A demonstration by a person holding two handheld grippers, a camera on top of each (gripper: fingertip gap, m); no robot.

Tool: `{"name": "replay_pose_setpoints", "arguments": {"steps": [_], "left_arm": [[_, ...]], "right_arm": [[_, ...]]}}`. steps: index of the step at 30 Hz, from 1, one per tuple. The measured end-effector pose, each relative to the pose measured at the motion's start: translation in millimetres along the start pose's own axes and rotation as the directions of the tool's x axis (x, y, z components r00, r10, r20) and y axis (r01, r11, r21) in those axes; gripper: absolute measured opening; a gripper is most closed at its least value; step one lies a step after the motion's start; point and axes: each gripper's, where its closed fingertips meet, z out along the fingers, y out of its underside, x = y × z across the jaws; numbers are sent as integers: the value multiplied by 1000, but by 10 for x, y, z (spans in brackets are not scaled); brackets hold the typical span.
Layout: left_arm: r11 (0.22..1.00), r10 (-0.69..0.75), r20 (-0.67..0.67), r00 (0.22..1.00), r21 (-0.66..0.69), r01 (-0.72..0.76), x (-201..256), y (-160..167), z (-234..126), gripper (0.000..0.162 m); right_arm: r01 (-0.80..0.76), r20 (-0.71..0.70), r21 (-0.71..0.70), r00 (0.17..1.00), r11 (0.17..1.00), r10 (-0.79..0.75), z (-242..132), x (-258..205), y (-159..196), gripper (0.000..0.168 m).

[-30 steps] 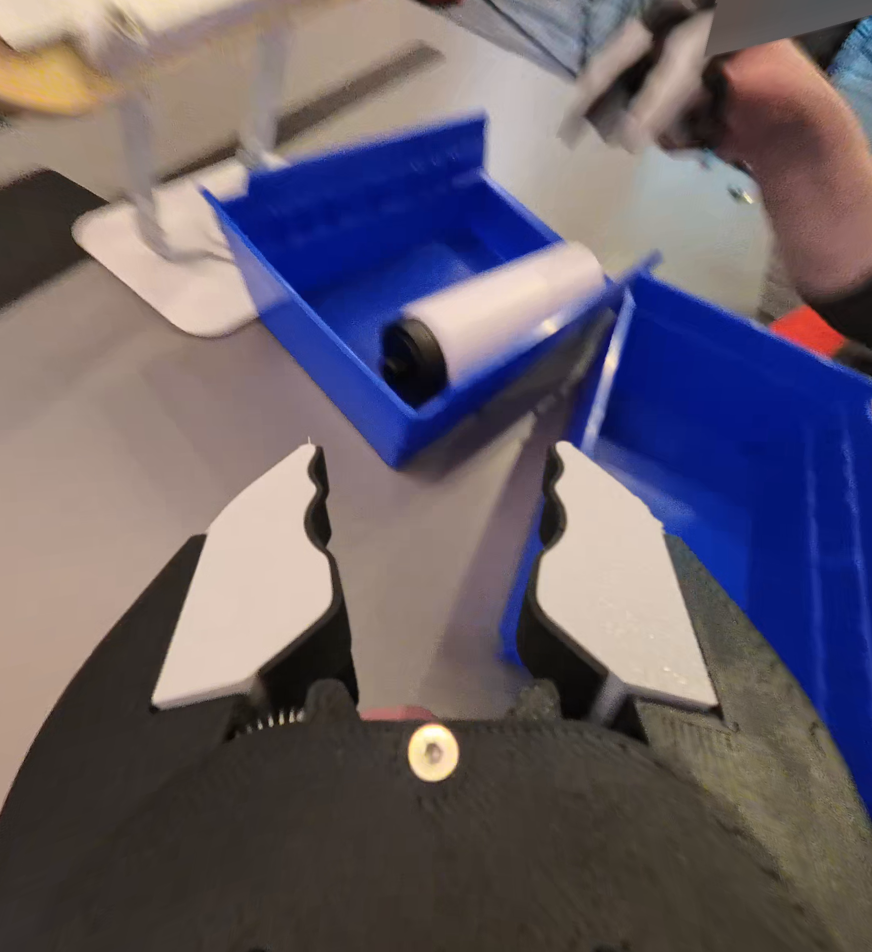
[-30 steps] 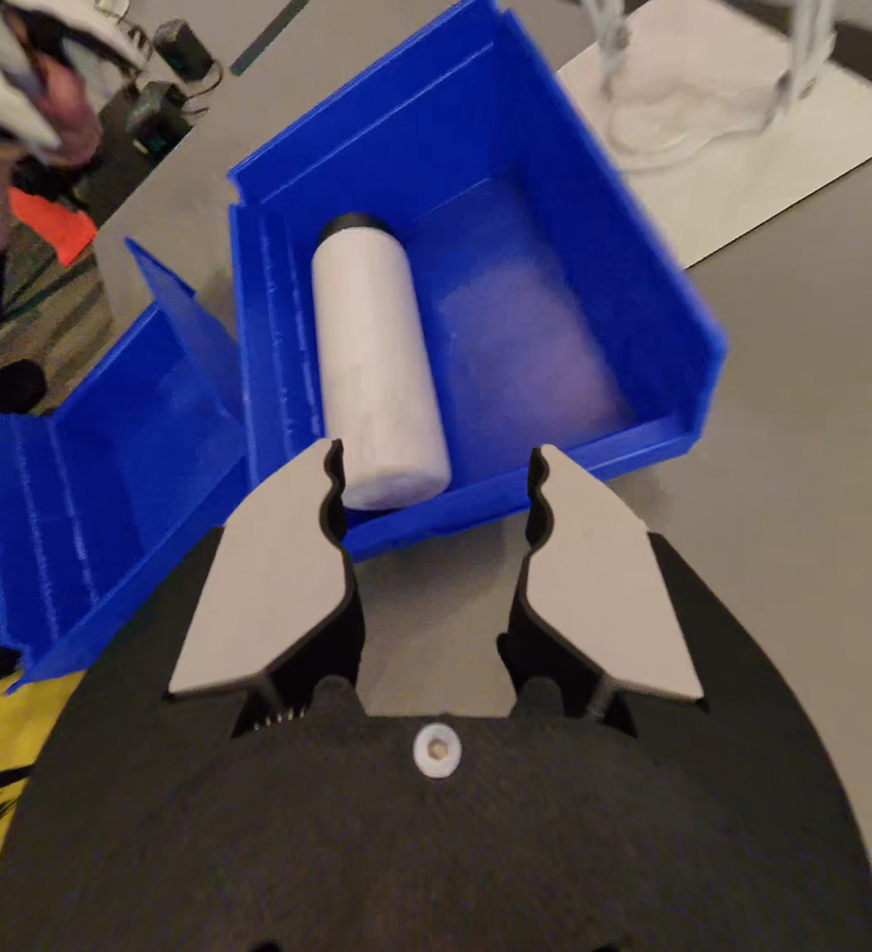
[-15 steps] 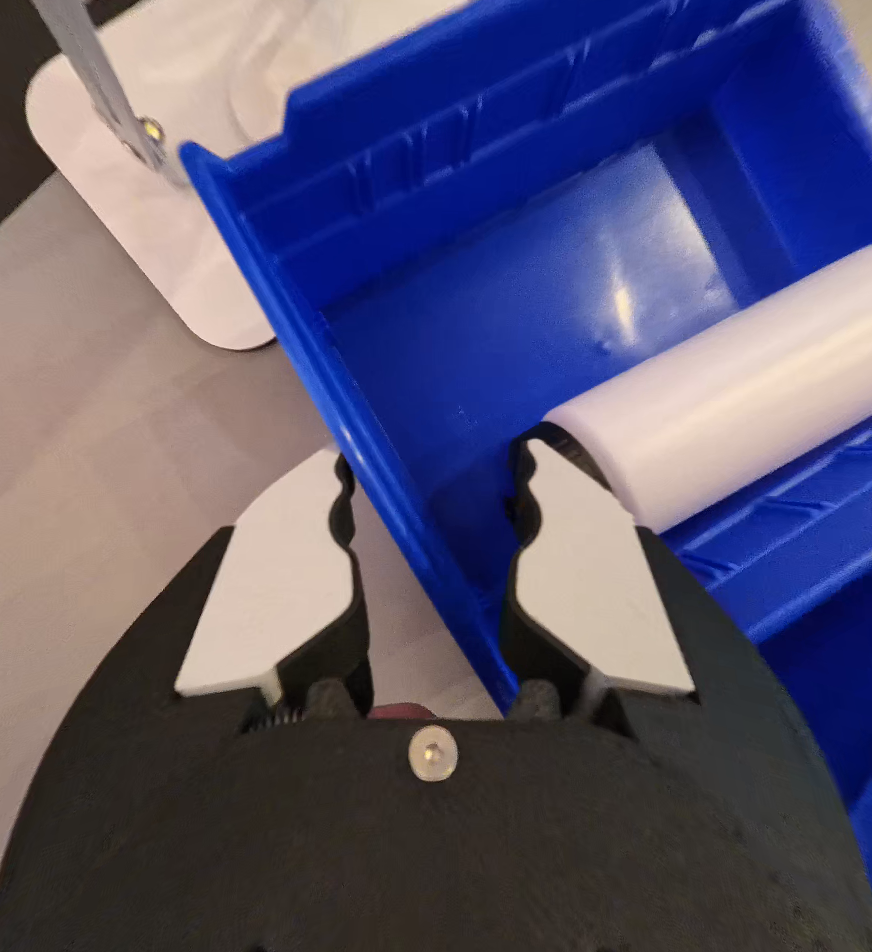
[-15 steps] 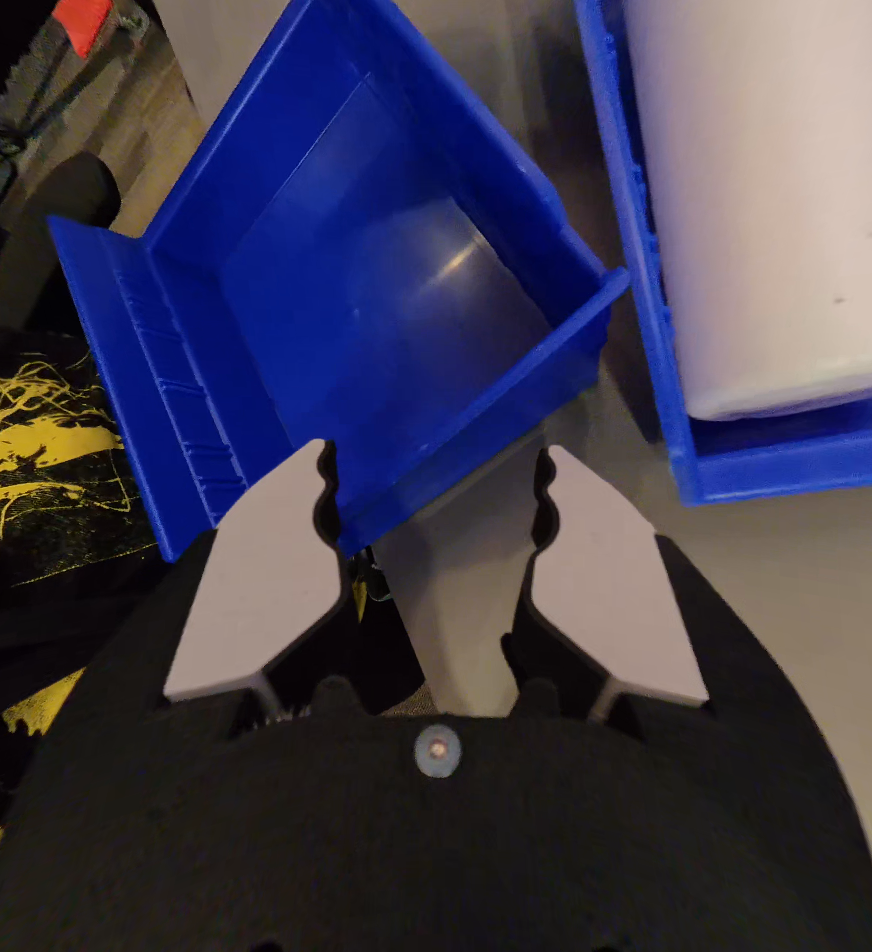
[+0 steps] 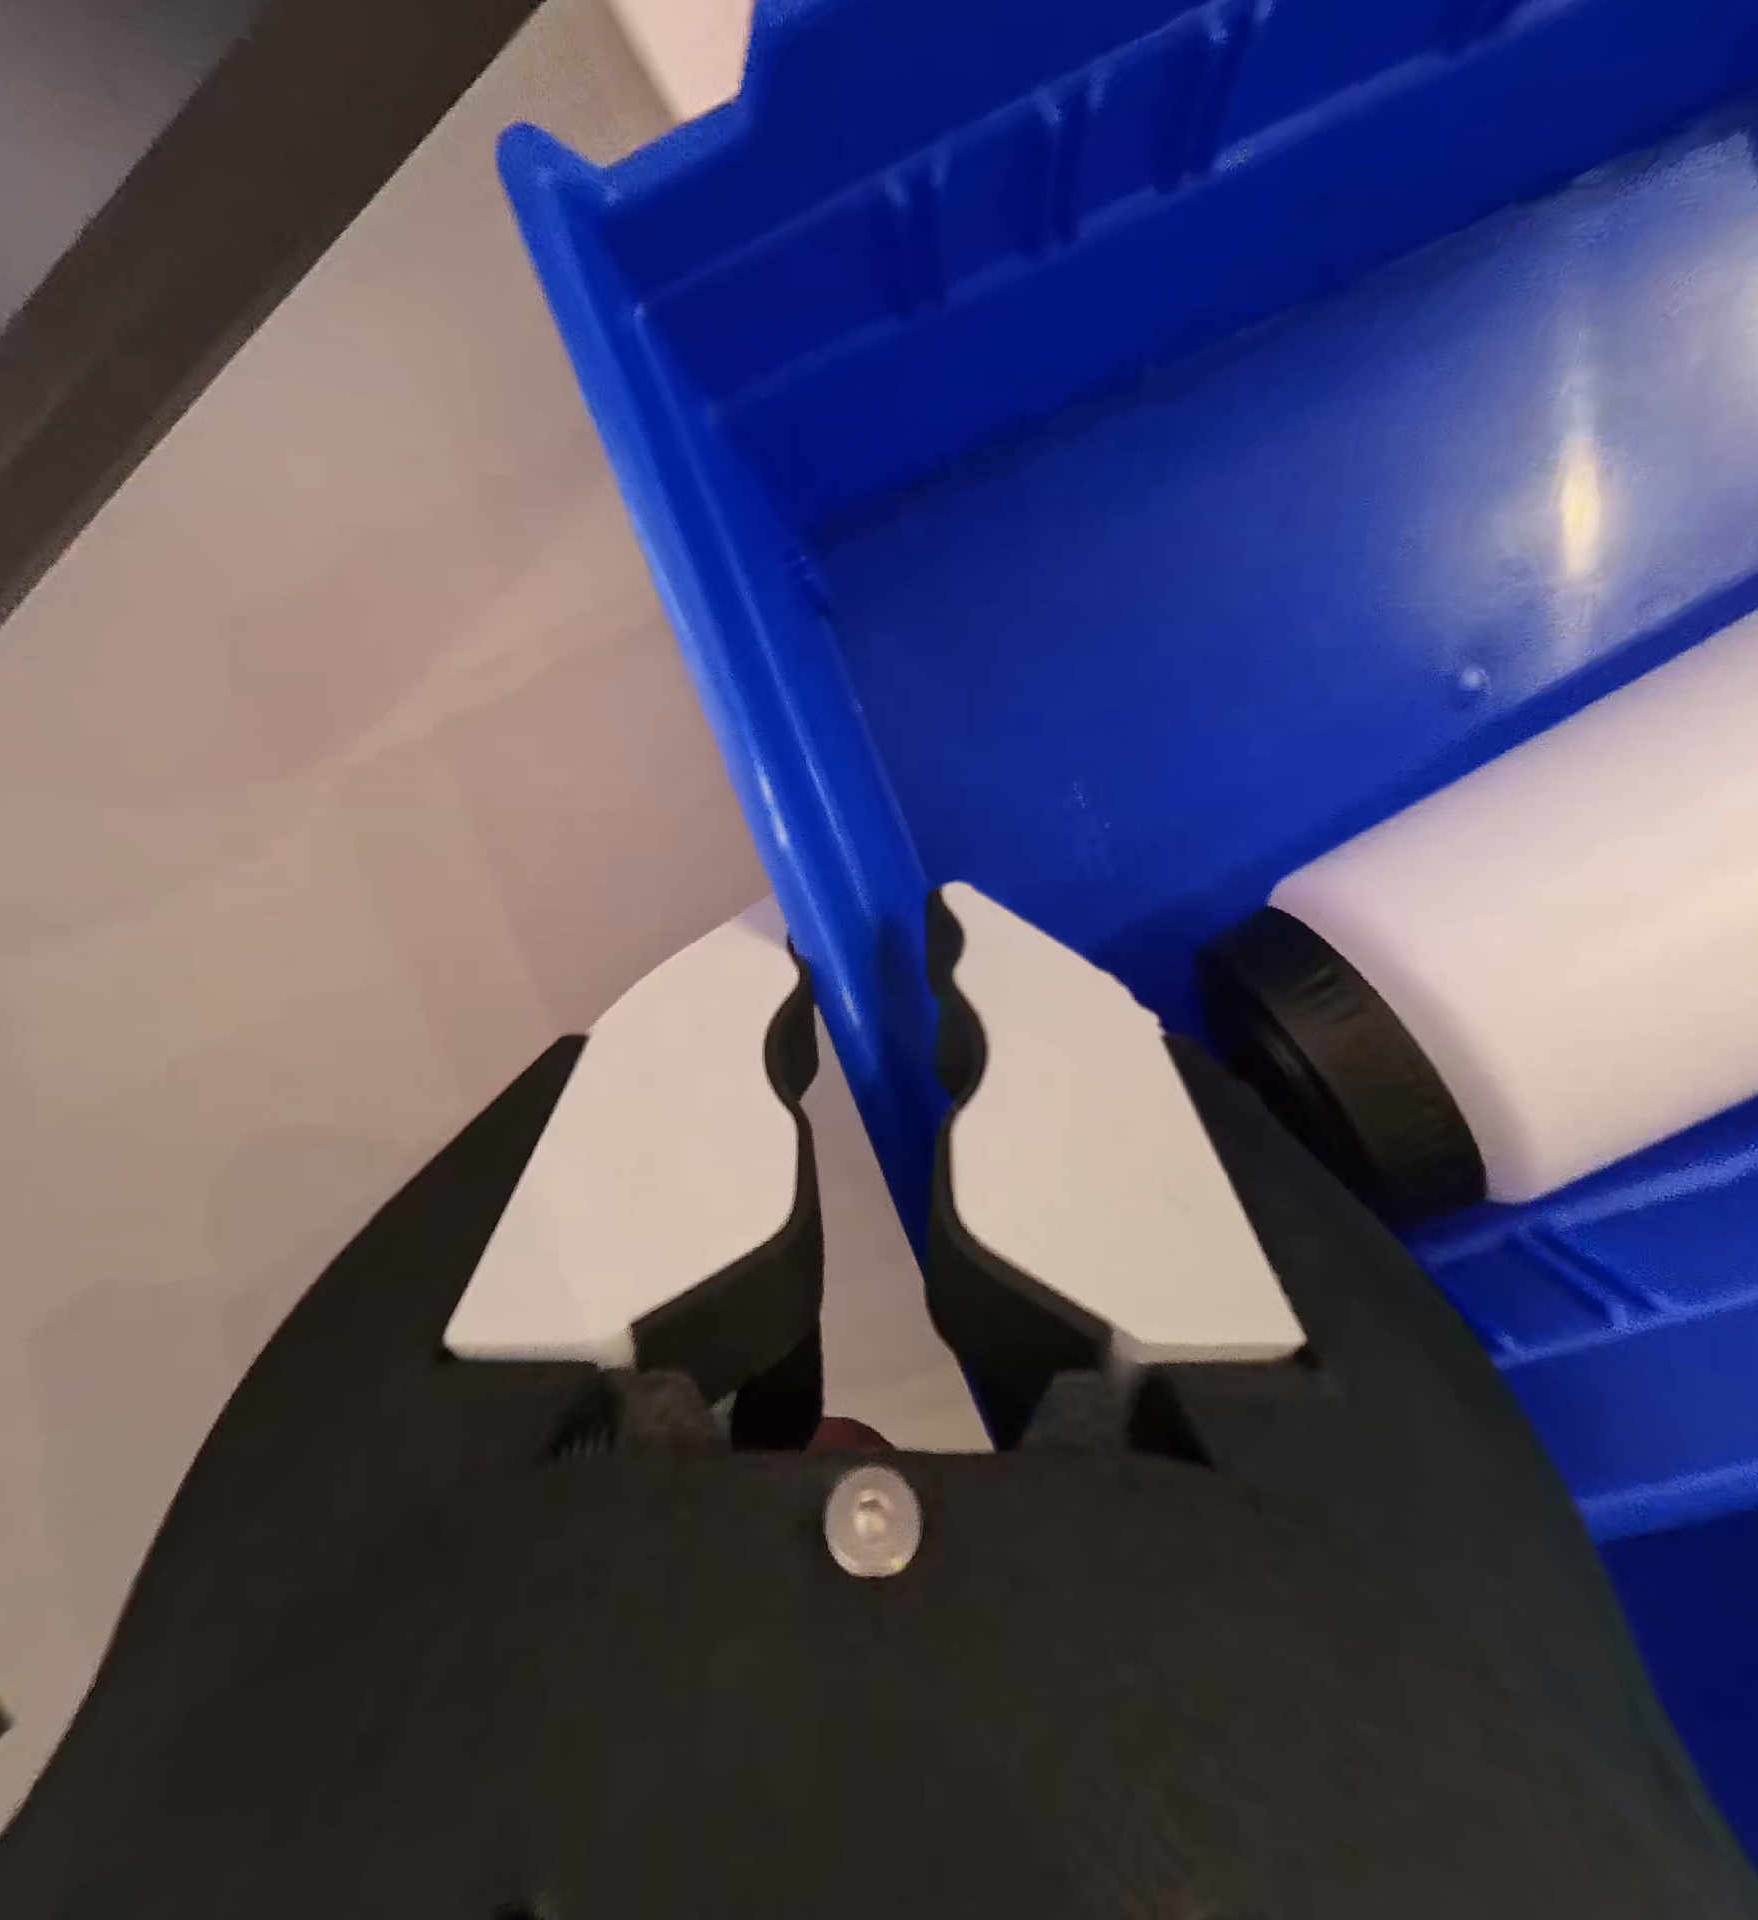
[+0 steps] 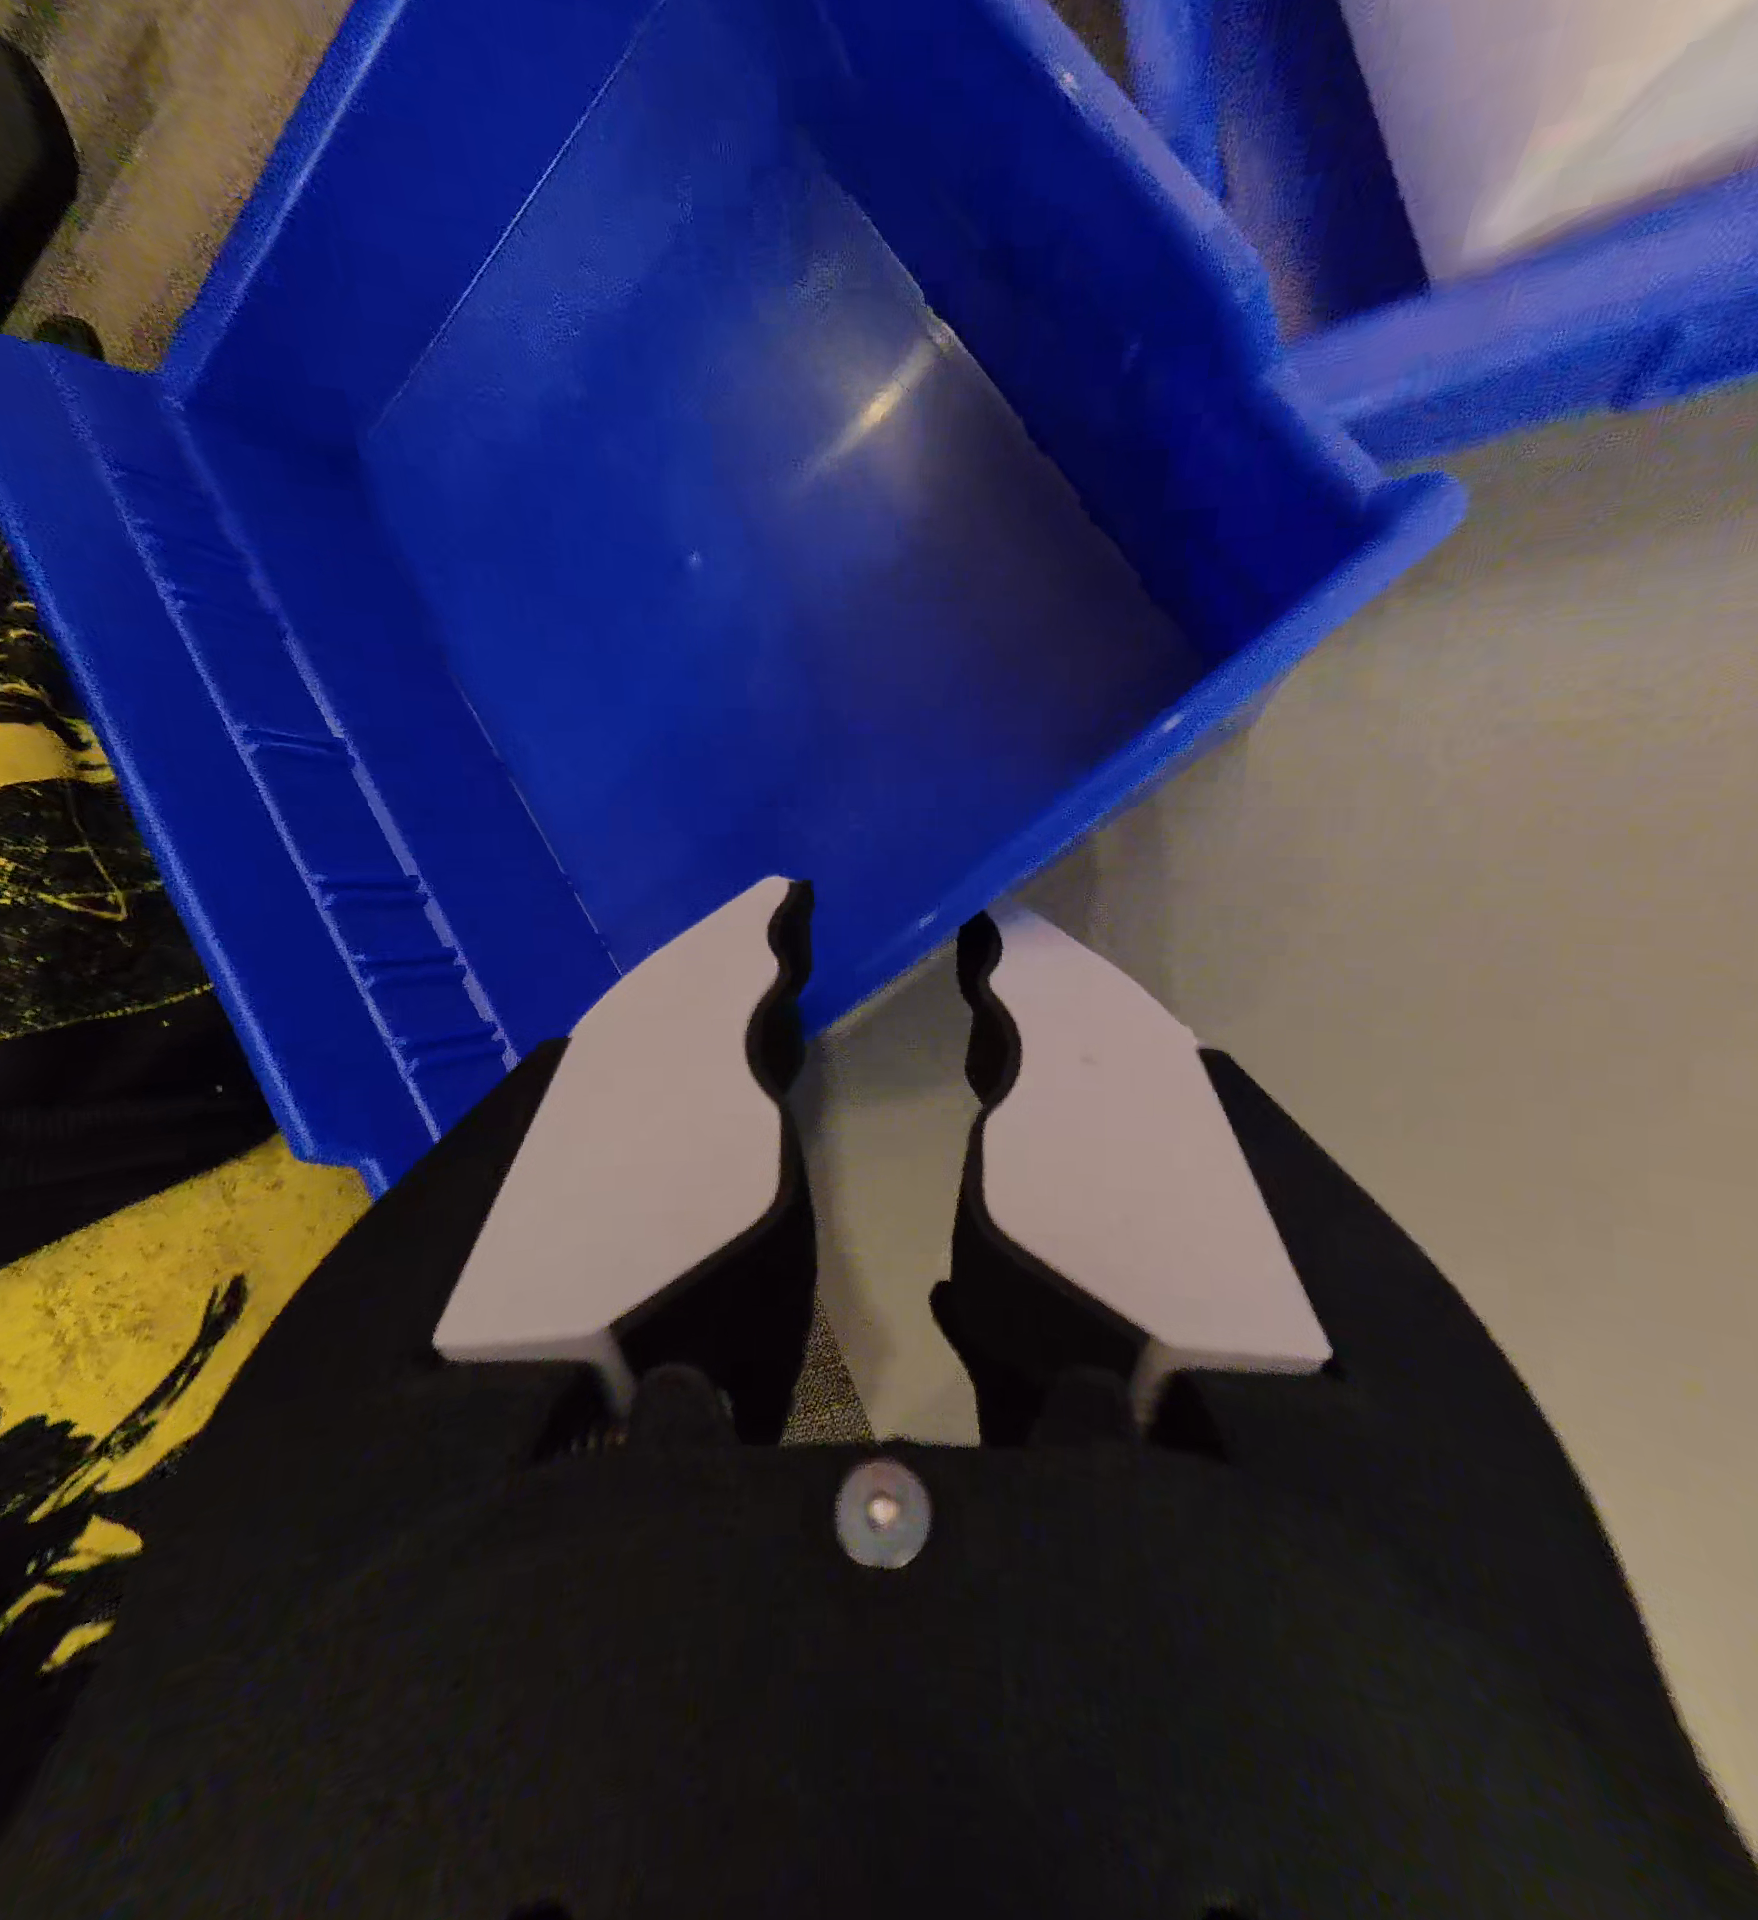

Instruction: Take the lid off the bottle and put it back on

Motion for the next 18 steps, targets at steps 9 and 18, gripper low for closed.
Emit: {"name": "replay_pose_setpoints", "arguments": {"steps": [9, 18], "left_arm": [[995, 48, 7, 999, -89, -47, -945, 530, -155, 14], [925, 326, 187, 927, -264, -272, -1937, 489, -28, 31]], "right_arm": [[-58, -224, -122, 974, 991, 29, -682, 963, 415, 14], [-158, -467, -359, 884, 920, -30, -1477, 2566, 487, 10]]}}
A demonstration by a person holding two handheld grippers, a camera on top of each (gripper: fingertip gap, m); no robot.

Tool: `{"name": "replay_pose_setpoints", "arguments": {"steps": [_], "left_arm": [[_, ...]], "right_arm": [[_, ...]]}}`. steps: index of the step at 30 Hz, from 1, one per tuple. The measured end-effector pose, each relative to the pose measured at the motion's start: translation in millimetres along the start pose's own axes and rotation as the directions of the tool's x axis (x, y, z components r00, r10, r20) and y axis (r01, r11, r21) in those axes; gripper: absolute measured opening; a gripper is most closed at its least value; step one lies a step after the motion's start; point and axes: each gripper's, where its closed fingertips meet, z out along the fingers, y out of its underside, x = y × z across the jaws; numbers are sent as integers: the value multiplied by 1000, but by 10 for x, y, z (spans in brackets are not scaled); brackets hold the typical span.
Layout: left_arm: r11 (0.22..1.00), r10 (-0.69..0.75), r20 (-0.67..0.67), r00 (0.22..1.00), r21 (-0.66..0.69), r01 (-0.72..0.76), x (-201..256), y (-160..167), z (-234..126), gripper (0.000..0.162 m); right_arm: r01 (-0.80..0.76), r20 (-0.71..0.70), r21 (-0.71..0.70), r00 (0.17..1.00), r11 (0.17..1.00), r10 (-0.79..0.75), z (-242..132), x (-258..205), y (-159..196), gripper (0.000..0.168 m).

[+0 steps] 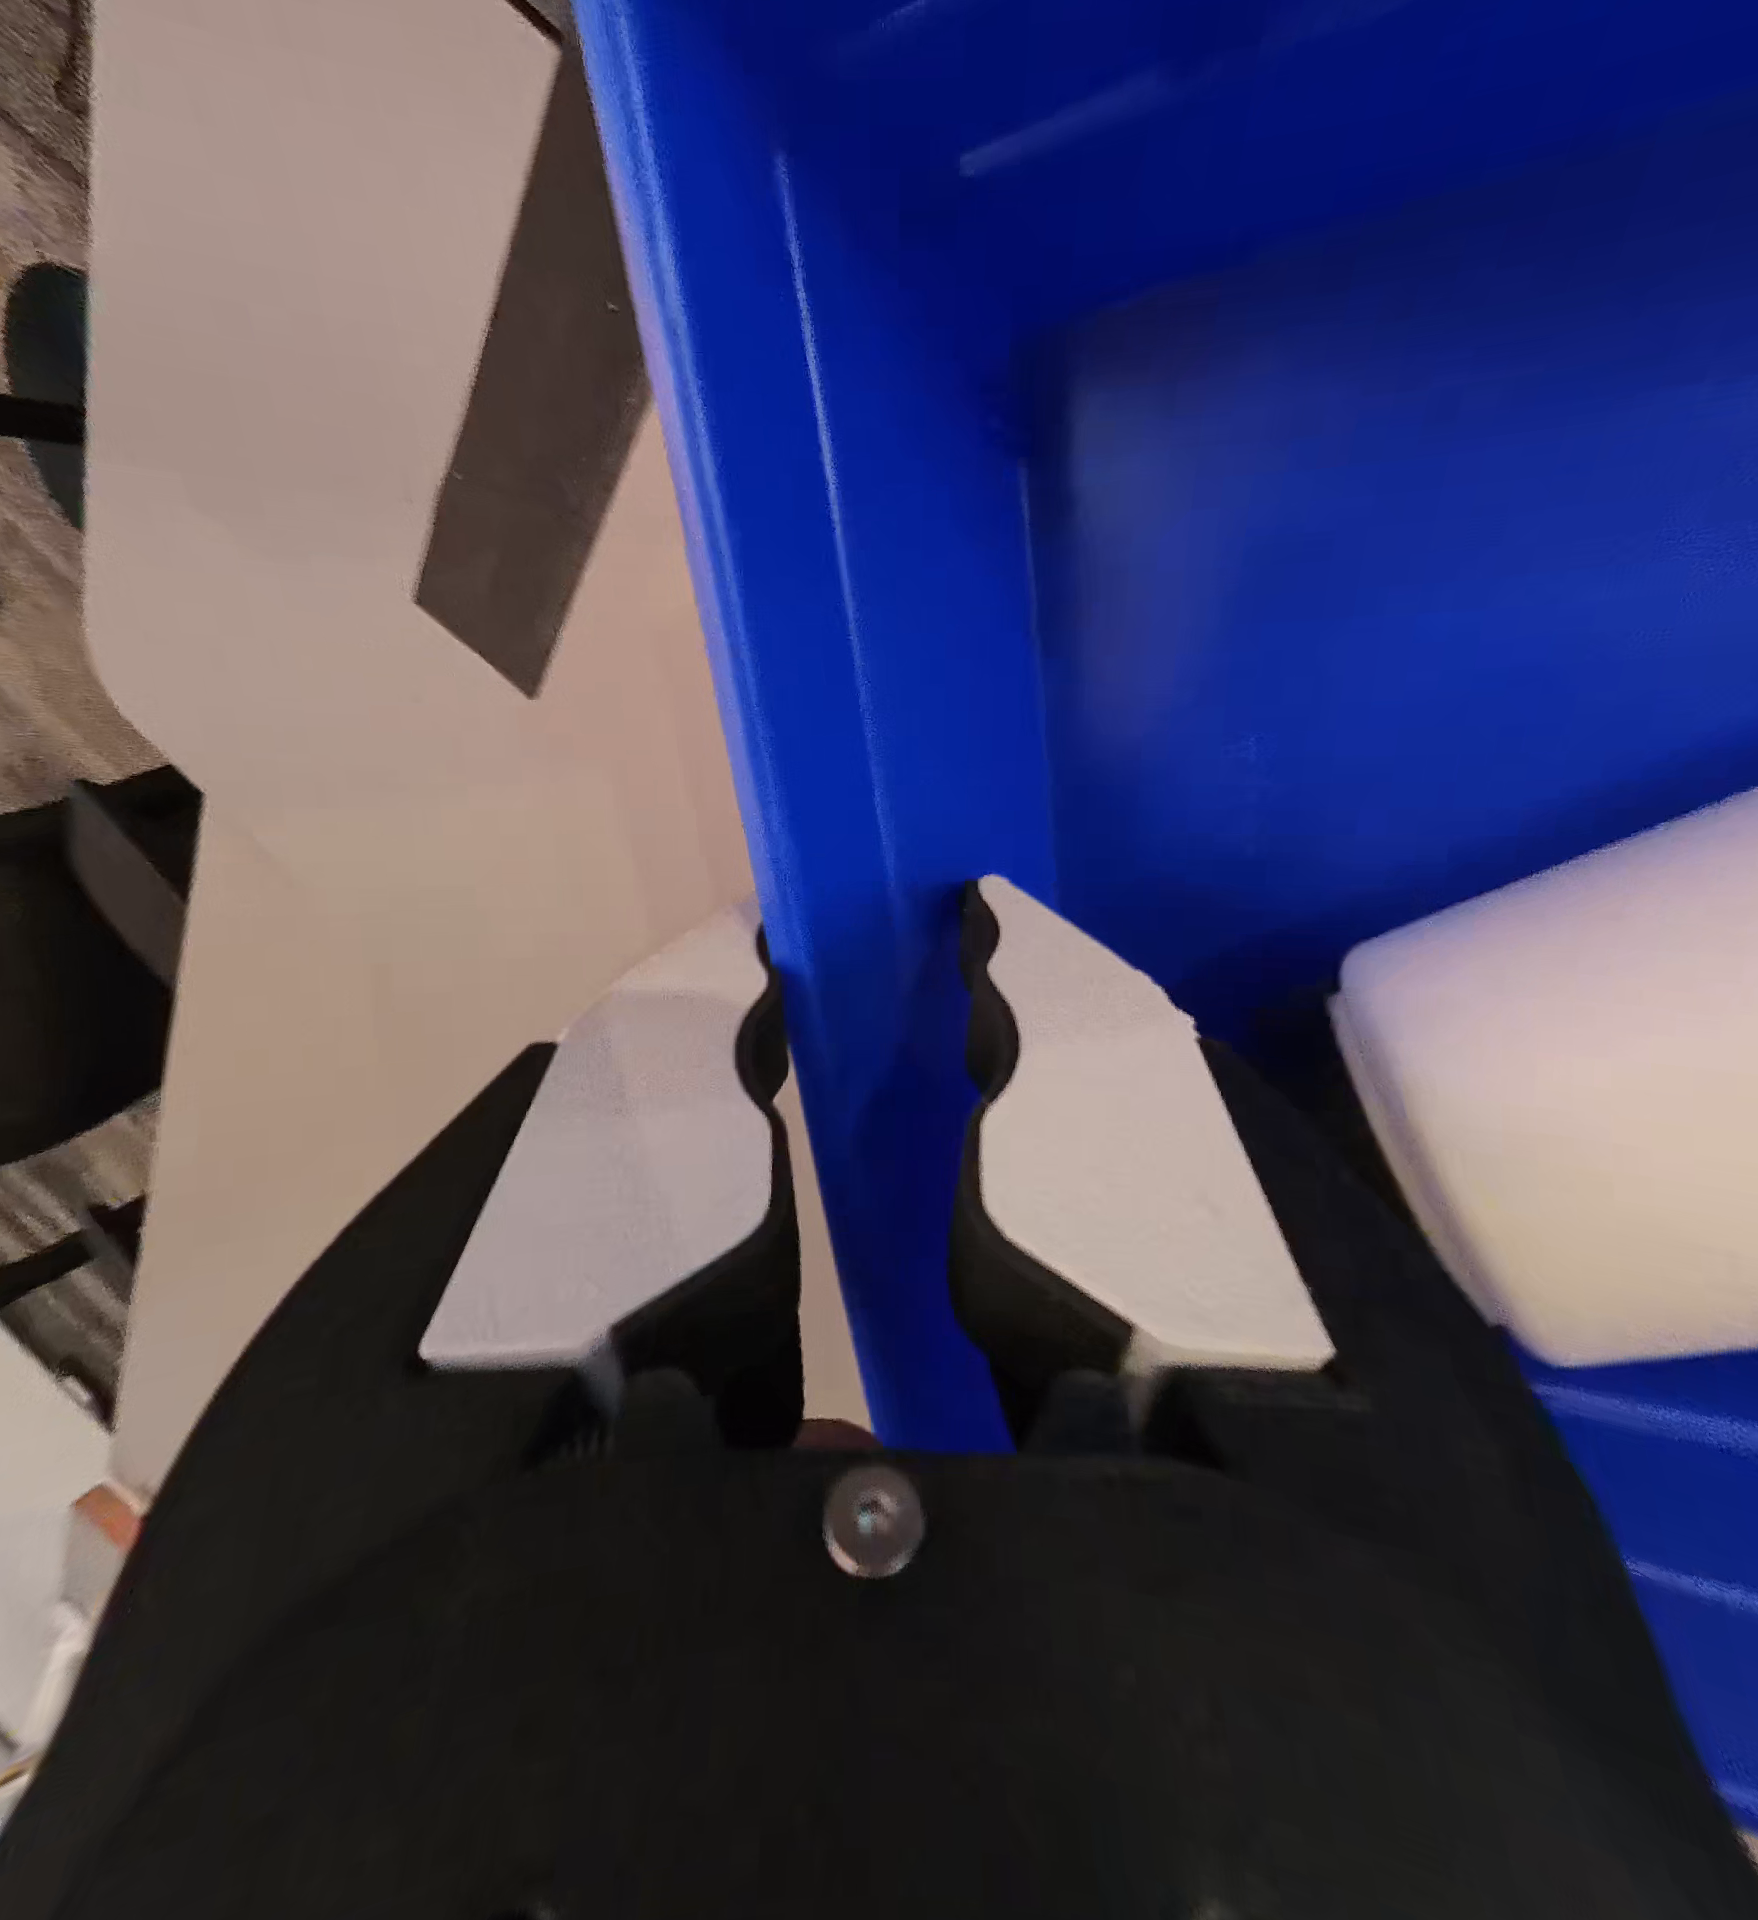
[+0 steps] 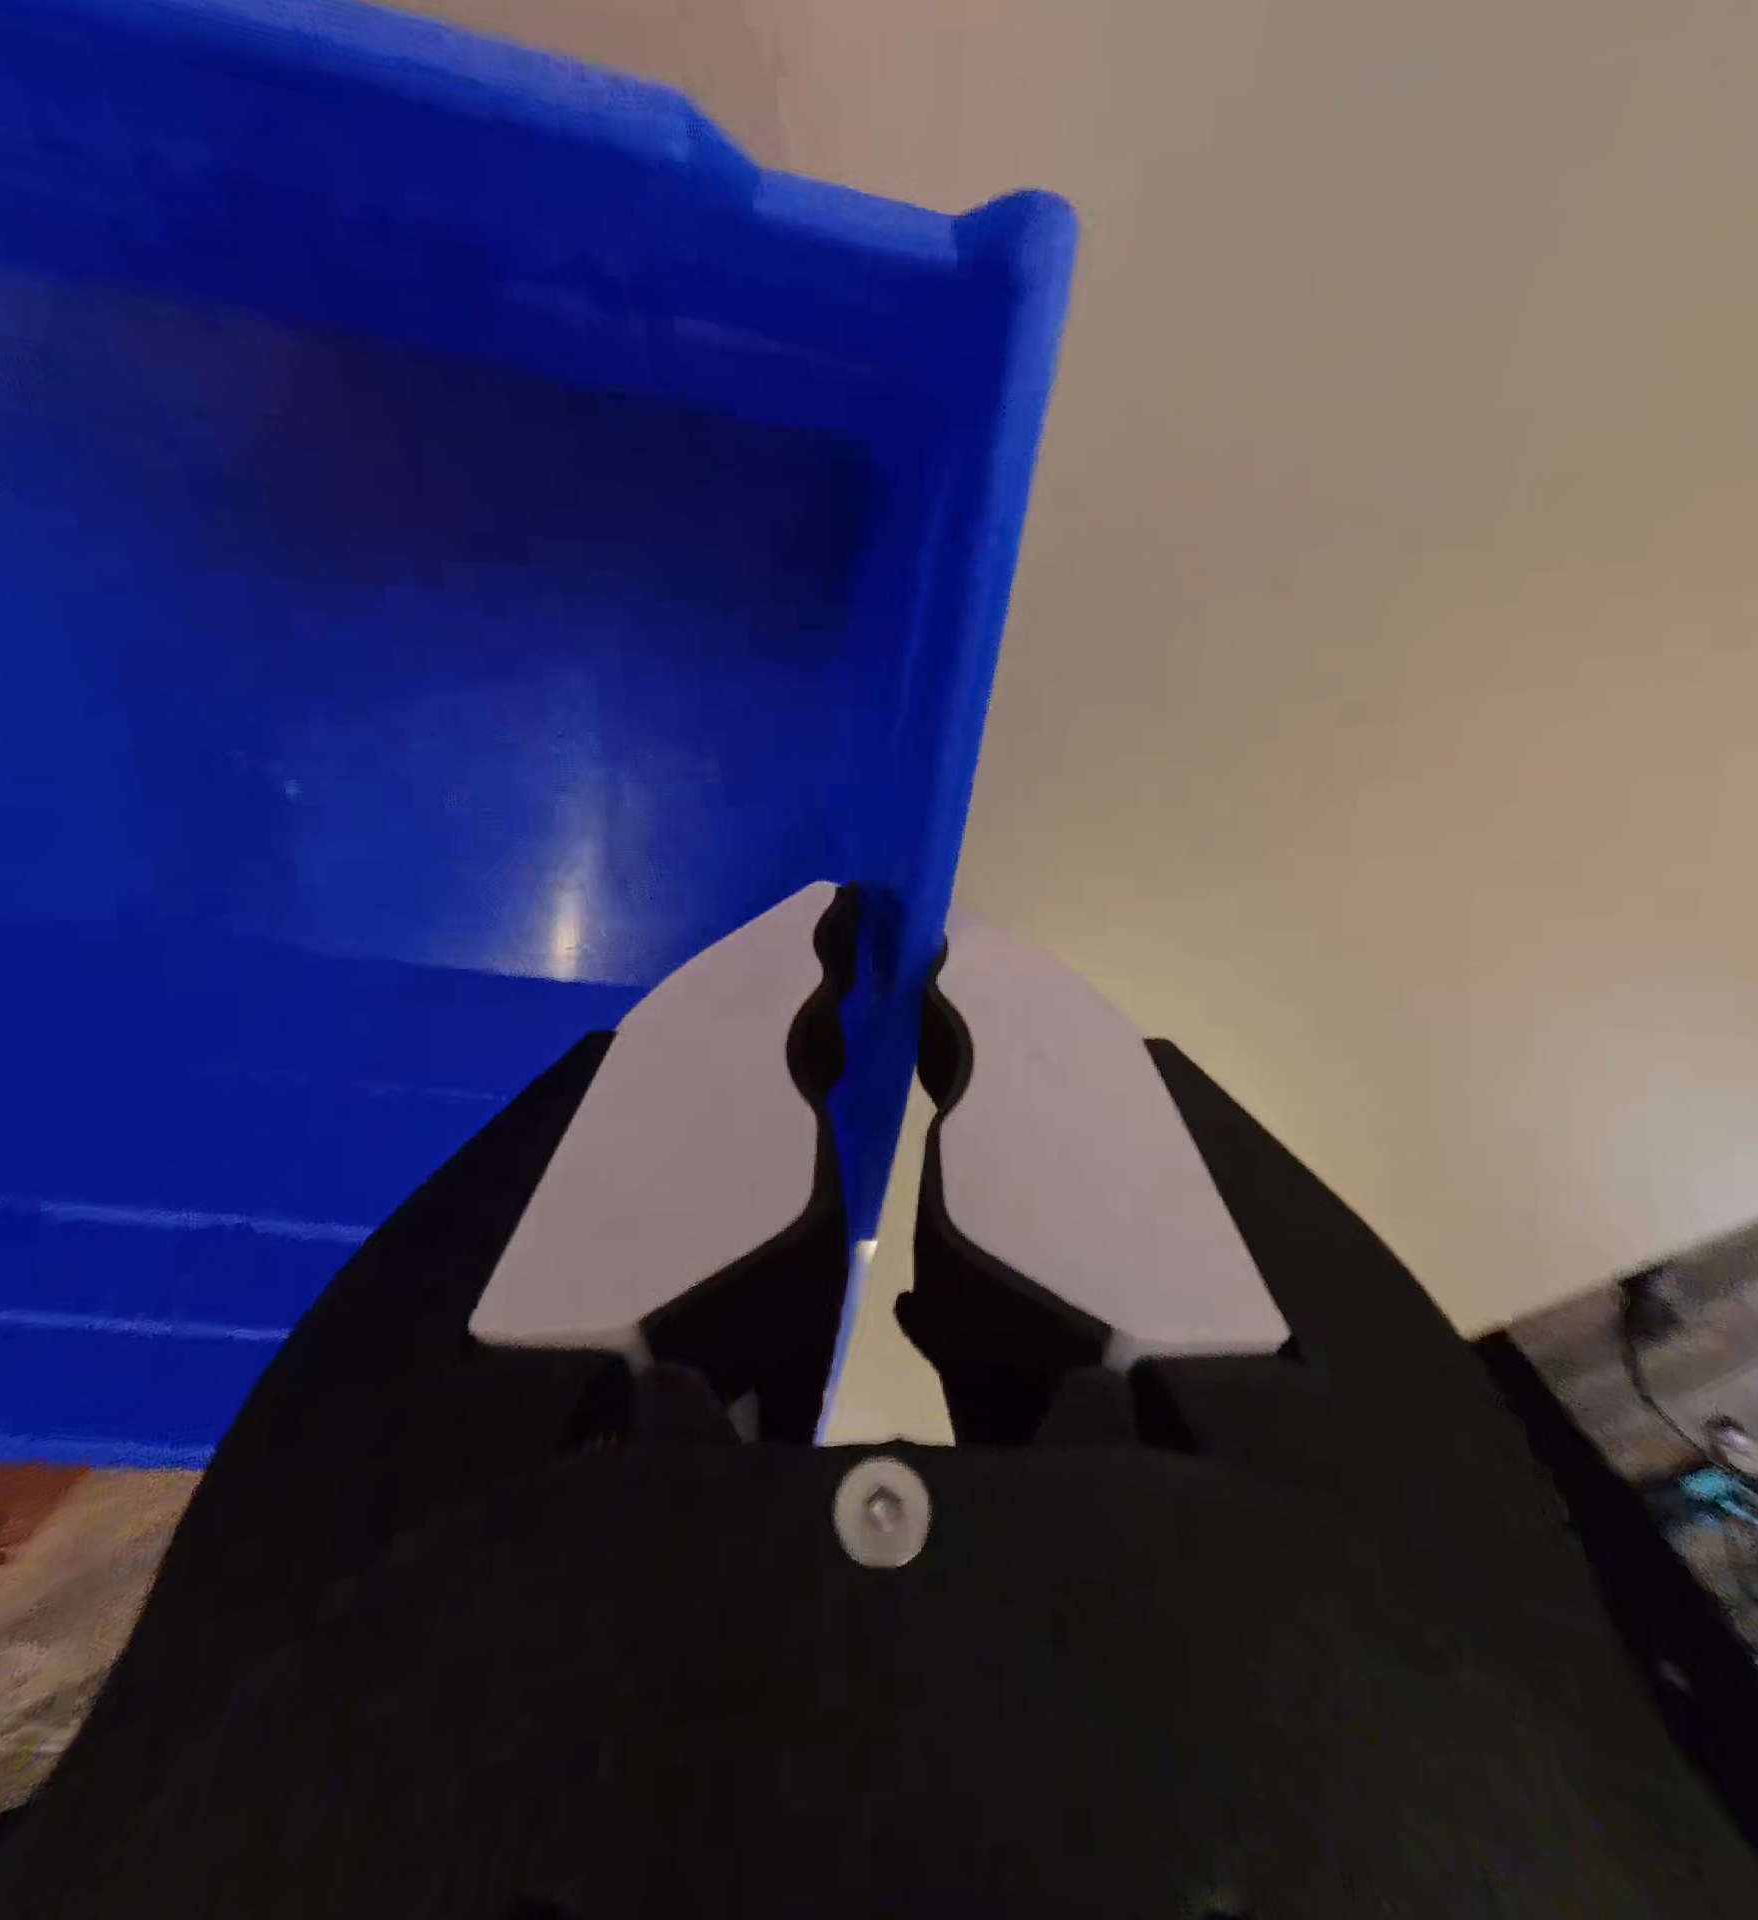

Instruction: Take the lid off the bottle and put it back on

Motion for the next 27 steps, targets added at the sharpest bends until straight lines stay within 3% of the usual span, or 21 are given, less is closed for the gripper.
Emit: {"name": "replay_pose_setpoints", "arguments": {"steps": [8, 14, 21, 27], "left_arm": [[998, 63, 84, 994, -4, -62, -452, -390, 266, 39], [993, 121, 166, 979, -14, -120, -796, -705, 469, 45], [985, 170, 213, 962, 6, -175, -1110, -1032, 659, 49], [978, 191, 239, 952, 32, -204, -1208, -1188, 728, 52]], "right_arm": [[-21, -208, -99, 978, 995, 0, 89, 1392, -445, 18], [-24, -310, -82, 951, 996, -2, 152, 2112, -975, 23], [10, -413, -79, 910, 997, -42, 222, 2662, -1468, 30], [36, -440, -90, 895, 995, -72, 245, 2790, -1666, 33]]}}
